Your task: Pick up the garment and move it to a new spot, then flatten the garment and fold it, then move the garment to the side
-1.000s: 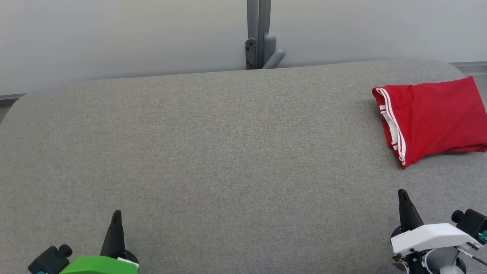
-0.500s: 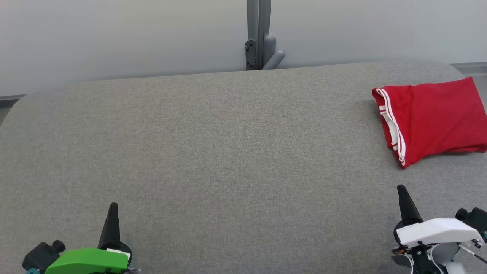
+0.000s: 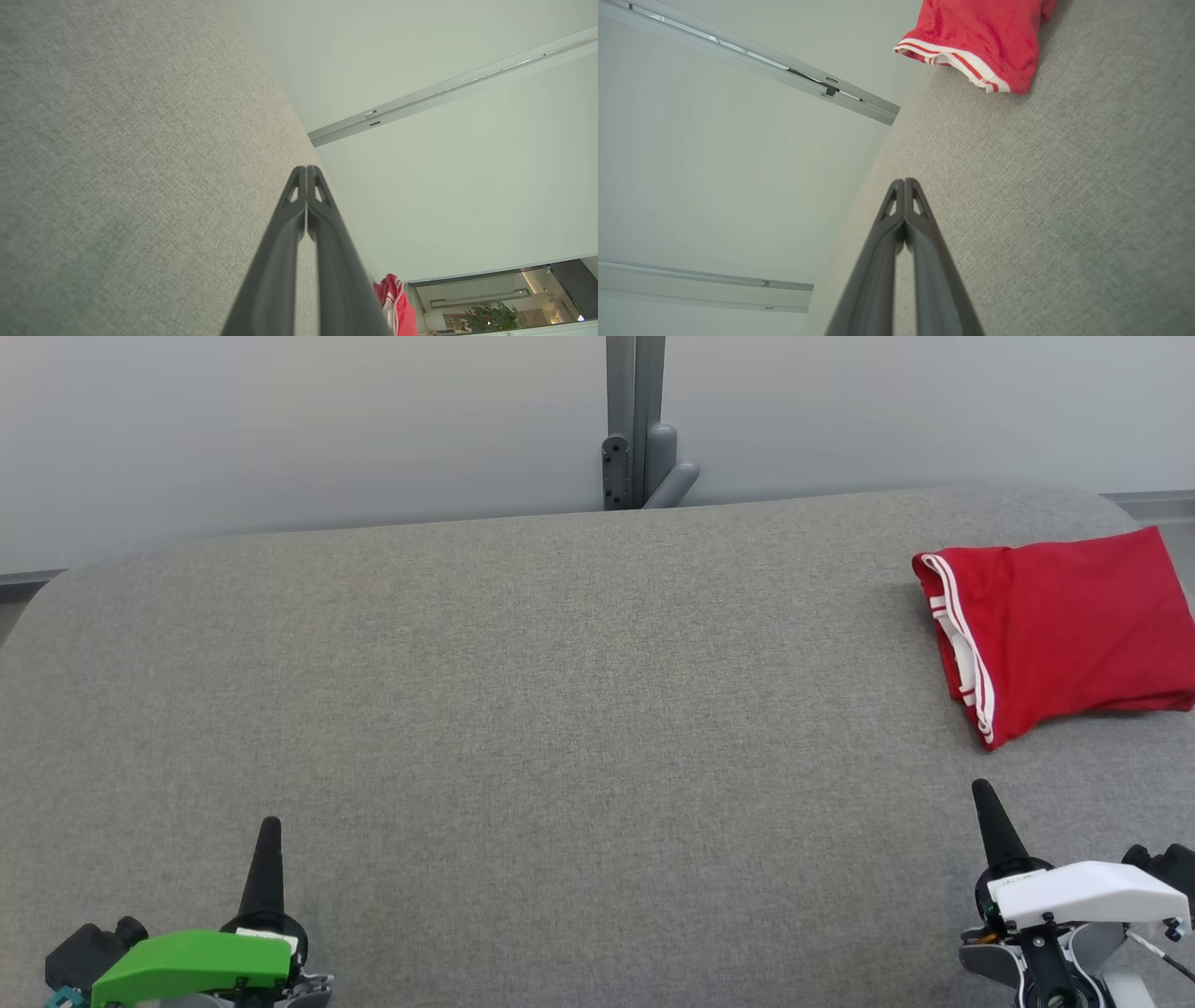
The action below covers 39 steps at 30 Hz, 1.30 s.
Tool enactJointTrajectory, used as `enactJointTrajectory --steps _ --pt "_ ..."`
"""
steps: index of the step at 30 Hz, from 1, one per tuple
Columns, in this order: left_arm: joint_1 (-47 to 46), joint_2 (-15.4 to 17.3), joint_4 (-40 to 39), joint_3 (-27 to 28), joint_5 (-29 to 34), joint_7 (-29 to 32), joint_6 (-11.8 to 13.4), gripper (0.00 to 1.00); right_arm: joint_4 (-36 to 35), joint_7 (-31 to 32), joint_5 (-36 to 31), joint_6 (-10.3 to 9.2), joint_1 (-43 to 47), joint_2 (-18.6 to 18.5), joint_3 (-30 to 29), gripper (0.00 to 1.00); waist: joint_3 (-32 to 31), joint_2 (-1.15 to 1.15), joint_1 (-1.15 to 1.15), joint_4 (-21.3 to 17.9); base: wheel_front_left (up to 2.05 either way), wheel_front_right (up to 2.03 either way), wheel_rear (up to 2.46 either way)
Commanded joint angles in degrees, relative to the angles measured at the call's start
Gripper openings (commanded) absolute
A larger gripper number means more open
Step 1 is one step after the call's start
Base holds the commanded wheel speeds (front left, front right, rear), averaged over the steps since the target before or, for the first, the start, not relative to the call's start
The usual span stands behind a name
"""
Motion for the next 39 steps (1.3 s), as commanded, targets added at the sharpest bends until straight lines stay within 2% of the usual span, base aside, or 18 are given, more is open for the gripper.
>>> enactJointTrajectory --steps 1,39 --pt "-1.42 0.26 -0.54 0.41 -1.39 0.39 -0.12 0.0 -0.69 0.45 1.89 -0.04 -1.23 -0.4 -0.19 0.0 -0.02 0.02 0.0 0.0 0.0 0.0 0.0" --pt "-4.37 -0.38 -0.56 2.86 -17.36 5.14 -0.17 0.0 -1.06 5.3 21.98 -0.03 -2.79 -0.61 -0.68 0.0 -0.48 0.04 0.0 0.0 0.0 0.0 0.0"
